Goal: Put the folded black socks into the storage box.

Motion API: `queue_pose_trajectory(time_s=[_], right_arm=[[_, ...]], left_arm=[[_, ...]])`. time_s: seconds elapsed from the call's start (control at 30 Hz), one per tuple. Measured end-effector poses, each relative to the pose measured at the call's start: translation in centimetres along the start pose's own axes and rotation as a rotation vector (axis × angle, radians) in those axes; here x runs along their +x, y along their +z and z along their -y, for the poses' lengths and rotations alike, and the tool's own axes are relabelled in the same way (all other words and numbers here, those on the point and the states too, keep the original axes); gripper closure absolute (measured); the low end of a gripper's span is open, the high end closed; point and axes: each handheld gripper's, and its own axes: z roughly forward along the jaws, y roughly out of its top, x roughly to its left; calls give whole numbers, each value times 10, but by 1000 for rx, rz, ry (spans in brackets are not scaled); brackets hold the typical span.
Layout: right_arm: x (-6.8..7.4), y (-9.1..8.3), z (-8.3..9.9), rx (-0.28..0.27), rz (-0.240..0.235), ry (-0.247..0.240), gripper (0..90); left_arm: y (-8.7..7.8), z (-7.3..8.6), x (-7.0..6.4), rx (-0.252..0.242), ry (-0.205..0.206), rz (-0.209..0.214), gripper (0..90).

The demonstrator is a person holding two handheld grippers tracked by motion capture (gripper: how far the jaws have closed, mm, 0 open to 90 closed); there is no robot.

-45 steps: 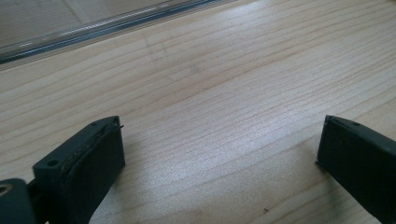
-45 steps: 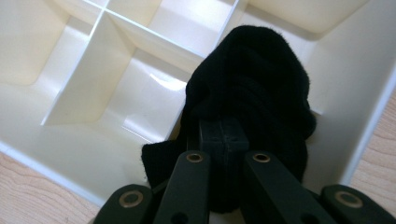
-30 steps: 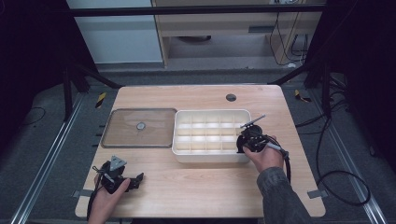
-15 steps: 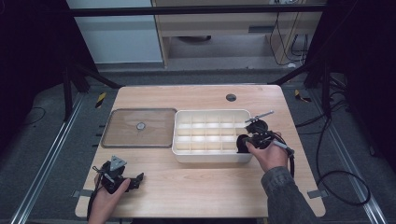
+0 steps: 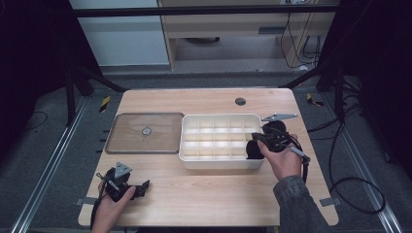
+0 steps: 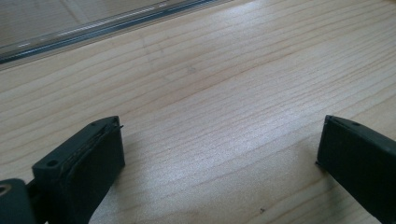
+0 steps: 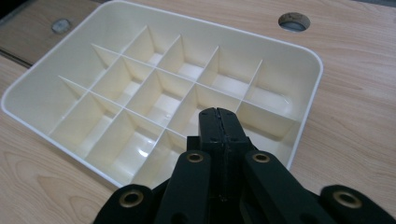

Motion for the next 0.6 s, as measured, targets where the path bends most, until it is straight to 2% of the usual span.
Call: queue_pose_trajectory(time_s=[0.33,0.53,0.57,0.6], right_arm=[[1,-15,2,-43,-15,9,900],[2,-22,3,-67,-13,-5,900],[2,-23,3,-71,-11,-10,892],[2,-25,4,-80,-10,-6,769]], left_arm=[[0,0,0,-1,3,-1,0],[0,0,0,-1,2,0,0],[0,0,0,-2,1,0,0],[0,0,0,-2,0,0,0]])
